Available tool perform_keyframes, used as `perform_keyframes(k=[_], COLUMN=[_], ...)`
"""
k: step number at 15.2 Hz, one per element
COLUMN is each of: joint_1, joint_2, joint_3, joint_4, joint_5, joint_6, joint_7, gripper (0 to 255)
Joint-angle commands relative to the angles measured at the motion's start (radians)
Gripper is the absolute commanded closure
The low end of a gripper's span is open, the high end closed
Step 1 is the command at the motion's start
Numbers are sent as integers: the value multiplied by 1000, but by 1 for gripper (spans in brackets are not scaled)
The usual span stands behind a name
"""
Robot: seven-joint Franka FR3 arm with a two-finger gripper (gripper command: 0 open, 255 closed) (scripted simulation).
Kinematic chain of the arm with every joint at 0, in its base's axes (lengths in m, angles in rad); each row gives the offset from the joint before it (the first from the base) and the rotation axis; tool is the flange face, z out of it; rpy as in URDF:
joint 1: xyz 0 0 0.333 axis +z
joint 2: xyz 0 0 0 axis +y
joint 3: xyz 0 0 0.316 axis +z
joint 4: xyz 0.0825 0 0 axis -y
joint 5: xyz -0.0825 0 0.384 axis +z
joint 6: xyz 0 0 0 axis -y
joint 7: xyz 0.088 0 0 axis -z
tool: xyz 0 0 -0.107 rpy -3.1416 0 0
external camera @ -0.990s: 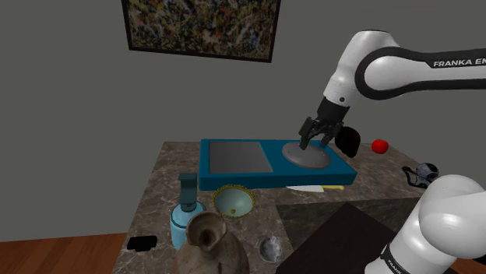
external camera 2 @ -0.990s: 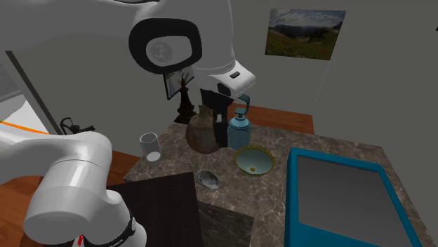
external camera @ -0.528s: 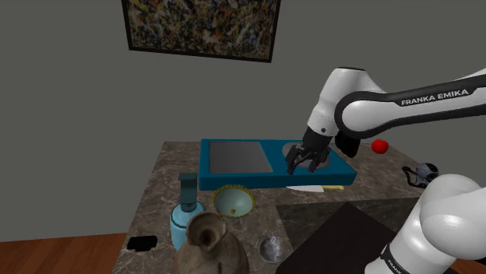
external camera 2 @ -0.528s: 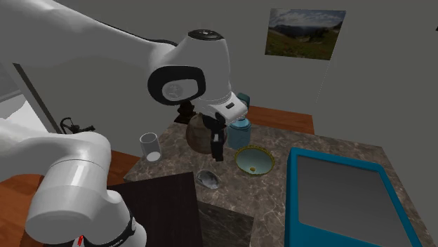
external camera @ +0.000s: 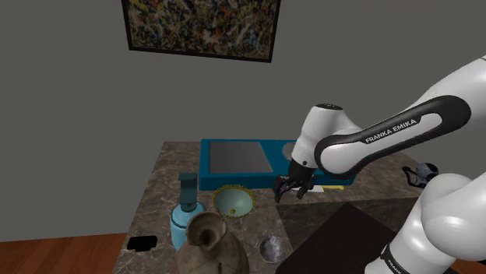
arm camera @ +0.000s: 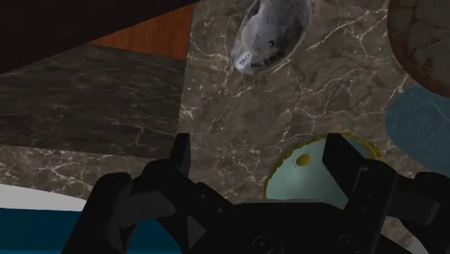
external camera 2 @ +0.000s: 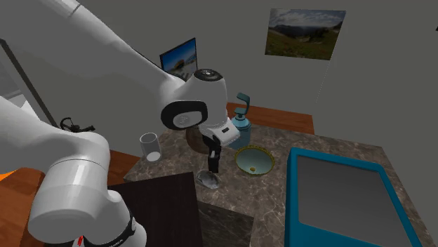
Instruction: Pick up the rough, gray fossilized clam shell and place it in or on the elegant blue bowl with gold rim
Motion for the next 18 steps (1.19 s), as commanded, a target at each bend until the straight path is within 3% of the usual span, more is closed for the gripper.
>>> perform_keyframes(k=[1,6,9,13,17,18], joint_1=[7,1,-13,10,86,90], joint_2=[93,343,507,584,684,683], joint_3=[32,107,130,87,-11,-13], joint_4=[-5,12,39,49,71,71], joint_5=[17,5,-109,-201,-303,-297], joint_6=[94,310,435,497,574,574], joint_7=[30,128,256,323,395,391], gripper=[0,0,0,0,0,0])
